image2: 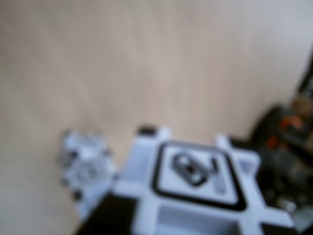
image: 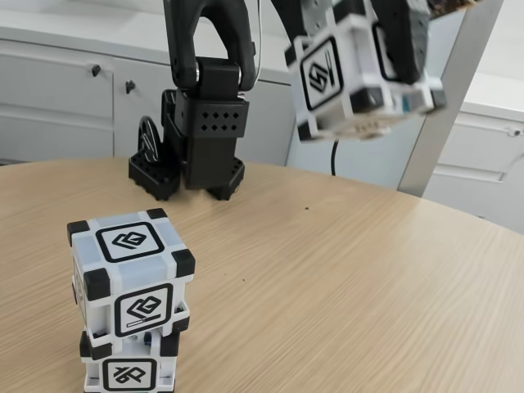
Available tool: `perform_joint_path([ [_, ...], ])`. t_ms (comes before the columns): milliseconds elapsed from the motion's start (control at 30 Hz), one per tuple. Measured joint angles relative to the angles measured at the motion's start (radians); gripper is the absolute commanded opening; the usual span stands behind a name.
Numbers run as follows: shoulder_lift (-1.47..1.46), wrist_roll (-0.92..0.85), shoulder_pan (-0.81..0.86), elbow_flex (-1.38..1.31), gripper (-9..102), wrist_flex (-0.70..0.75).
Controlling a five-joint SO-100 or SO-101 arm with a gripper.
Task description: Stack cubes from left to right.
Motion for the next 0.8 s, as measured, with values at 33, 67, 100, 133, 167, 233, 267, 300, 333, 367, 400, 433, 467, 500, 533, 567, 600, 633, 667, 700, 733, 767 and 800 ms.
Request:
perform_joint_path([
  [33,0.011,-0.009,0.014,0.000,18,0.018],
  [67,0.018,-0.018,0.037,0.000,18,0.032],
  [100,0.025,-0.028,0.066,0.000,18,0.037],
  [133,0.028,-0.038,0.103,0.000,18,0.037],
  [167,0.028,-0.054,0.138,0.000,18,0.040],
  [233,0.028,-0.086,0.210,0.000,18,0.040],
  [267,0.028,-0.101,0.244,0.000,18,0.040],
  [300,0.028,-0.115,0.275,0.000,18,0.040],
  [333,0.028,-0.127,0.305,0.000,18,0.040],
  [367,0.028,-0.138,0.330,0.000,17,0.040],
  [400,0.028,-0.147,0.351,0.000,17,0.040],
  [433,0.028,-0.156,0.371,0.000,17,0.040],
  [467,0.028,-0.166,0.387,0.000,17,0.040],
  [500,0.028,-0.173,0.397,0.000,17,0.040],
  [533,0.028,-0.179,0.407,0.000,17,0.040],
  [567,0.028,-0.187,0.413,0.000,17,0.040],
  [600,0.028,-0.190,0.416,0.000,17,0.040],
  [633,0.028,-0.190,0.416,0.000,17,0.040],
  [667,0.028,-0.190,0.416,0.000,17,0.040],
  [700,0.028,-0.190,0.416,0.000,17,0.040],
  [733,0.028,-0.189,0.416,0.000,17,0.040],
  [767,0.028,-0.186,0.416,0.000,17,0.040],
  [800,0.028,-0.183,0.416,0.000,17,0.040],
])
